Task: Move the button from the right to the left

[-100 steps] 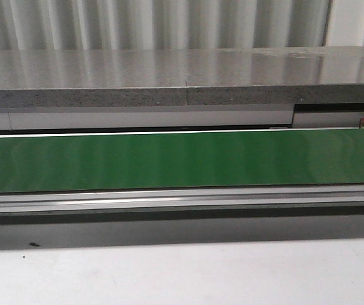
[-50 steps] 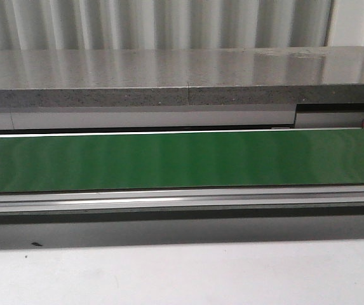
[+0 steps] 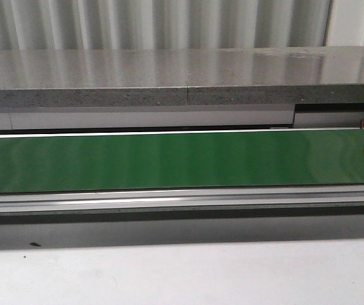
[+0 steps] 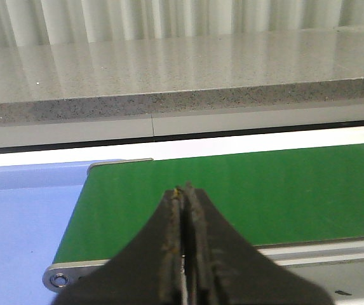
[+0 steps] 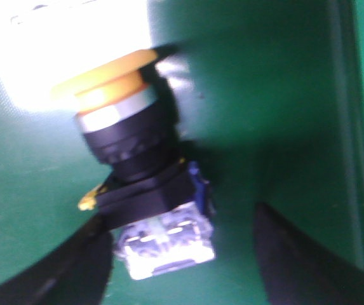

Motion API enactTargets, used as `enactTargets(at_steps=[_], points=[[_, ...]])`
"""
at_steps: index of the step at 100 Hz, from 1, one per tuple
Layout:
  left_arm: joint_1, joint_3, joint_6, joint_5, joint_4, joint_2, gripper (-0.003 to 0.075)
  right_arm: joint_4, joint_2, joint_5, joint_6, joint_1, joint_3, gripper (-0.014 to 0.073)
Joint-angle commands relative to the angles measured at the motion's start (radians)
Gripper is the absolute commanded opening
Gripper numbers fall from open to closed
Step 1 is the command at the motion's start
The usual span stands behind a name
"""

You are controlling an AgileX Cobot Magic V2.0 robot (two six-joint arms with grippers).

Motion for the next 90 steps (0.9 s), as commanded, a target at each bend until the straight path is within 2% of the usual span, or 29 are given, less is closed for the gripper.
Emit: enactTargets(at_steps=[1,25,32,37,44,58,66,90], points=[[0.001,0.039,-0.010,-0.079,-0.009,-0.033,-0.0020,0.005,-0.064,-0.018,-0.024,0.005,-0.032,0.0580],[0.001,0.039,-0.010,-0.079,-0.009,-0.033,-0.0020,0.007,-0.170,-0.081,-0.181,0.088,-0.007,0.0578],[0.001,0.039,-0.010,-0.079,-0.009,-0.033,-0.0020,0.007,-0.213,-0.117,-0.215,0.128,0.019,0.0547],[0.001,0.039,-0.010,-0.079,-0.009,-0.033,-0.0021,0.006,-0.243,-0.141,-0.228,0.154,0.043,0.0496],[0.001,0.039,-0.010,-0.079,-0.009,-0.033,-0.0020,0.005,-0.286,-0.176,-0.228,0.186,0.084,0.0381],[0.001,0.039,-0.010,-0.079,-0.009,-0.033,-0.0020,-0.021,-0.381,-0.248,-0.228,0.242,0.178,0.0072],[0.001,0.039,-0.010,-0.079,-0.009,-0.033,-0.0020,-0.033,-0.432,-0.269,-0.228,0.262,0.226,-0.0058],[0.001,0.039,-0.010,-0.079,-0.009,-0.033,-0.0021,-0.039,-0.611,-0.370,-0.228,0.297,0.388,-0.0068]])
